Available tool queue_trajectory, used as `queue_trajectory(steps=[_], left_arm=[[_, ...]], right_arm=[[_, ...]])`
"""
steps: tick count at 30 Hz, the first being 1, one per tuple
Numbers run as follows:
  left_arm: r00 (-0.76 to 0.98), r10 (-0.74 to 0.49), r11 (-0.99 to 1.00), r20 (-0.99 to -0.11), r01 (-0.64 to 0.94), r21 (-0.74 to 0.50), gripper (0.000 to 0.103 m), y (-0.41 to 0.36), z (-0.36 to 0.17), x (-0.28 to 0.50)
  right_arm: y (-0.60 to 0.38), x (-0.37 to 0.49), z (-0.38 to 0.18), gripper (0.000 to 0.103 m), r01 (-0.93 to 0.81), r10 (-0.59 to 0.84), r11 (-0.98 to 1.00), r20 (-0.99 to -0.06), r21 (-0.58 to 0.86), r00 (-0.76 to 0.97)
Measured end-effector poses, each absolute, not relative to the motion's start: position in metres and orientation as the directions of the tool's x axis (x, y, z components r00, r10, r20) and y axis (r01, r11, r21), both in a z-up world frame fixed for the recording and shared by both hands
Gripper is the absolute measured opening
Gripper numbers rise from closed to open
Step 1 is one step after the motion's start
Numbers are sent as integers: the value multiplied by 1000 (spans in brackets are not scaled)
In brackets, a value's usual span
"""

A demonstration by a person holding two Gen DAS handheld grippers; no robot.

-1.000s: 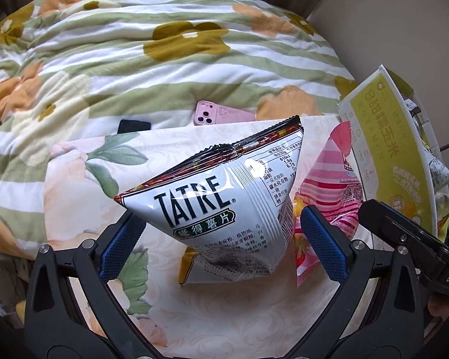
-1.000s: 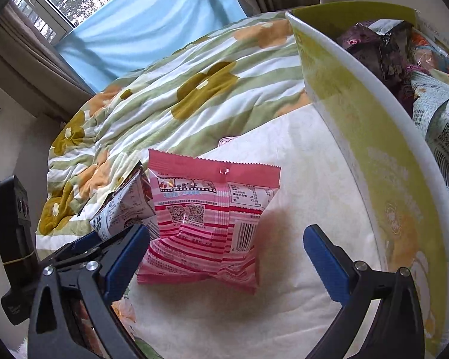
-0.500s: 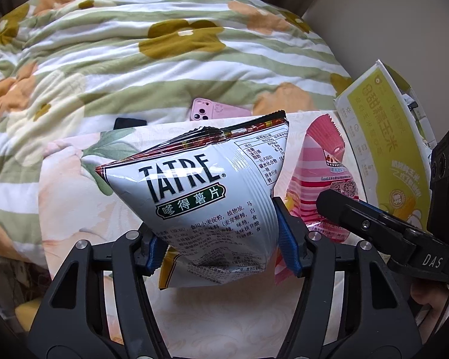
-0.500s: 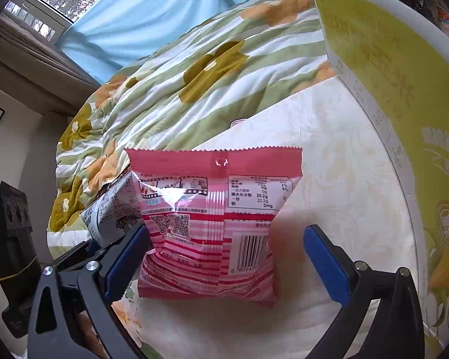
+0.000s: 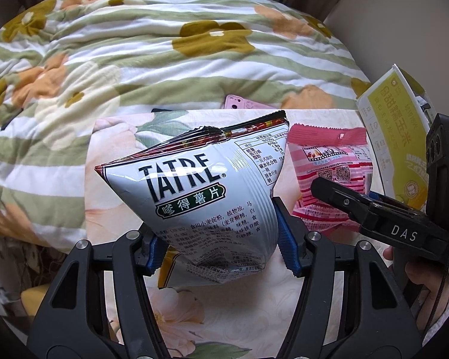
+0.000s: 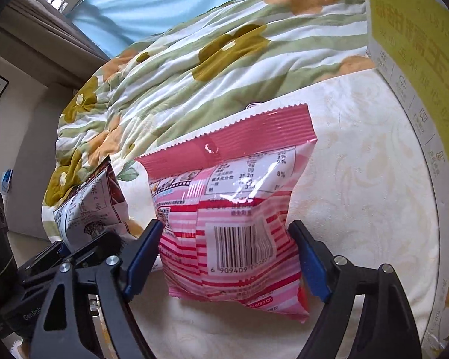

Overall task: Organize snacks
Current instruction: 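Grasp the grey TATRE bag with the left gripper while the right grasps the pink bag, then lift and carry both bags over the cardboard box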

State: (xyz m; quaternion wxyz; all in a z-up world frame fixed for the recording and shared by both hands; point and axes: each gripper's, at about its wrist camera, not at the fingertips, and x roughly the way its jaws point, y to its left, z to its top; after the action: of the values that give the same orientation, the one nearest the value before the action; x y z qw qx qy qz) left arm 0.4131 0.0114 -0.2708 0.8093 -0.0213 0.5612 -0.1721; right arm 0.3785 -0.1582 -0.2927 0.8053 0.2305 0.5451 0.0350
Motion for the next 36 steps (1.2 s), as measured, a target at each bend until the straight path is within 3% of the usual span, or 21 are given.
queue_trajectory(steps=[5, 8, 16, 25, 36], left_arm=[[312, -300, 941, -902, 250, -227, 58, 14, -270, 404], [315, -300, 941, -901, 252, -225, 56, 14, -267, 399], [341, -326, 931, -882, 276, -237, 53, 12, -249, 381], [415, -359, 917, -836, 325, -233, 53, -11, -183, 364], [511, -427, 887, -746, 396, -237, 53, -146, -93, 349]], right_arm=[[-156, 375, -290, 63, 162, 296, 908, -865, 386, 405], [-152, 371, -286, 61, 141, 266, 927, -872, 349, 411], [-155, 353, -263, 60, 142, 262, 921, -847, 362, 462], [-173, 311, -183, 60, 128, 184, 940, -788, 315, 587], [-294, 265, -104, 60, 168, 101, 937, -700, 305, 707]])
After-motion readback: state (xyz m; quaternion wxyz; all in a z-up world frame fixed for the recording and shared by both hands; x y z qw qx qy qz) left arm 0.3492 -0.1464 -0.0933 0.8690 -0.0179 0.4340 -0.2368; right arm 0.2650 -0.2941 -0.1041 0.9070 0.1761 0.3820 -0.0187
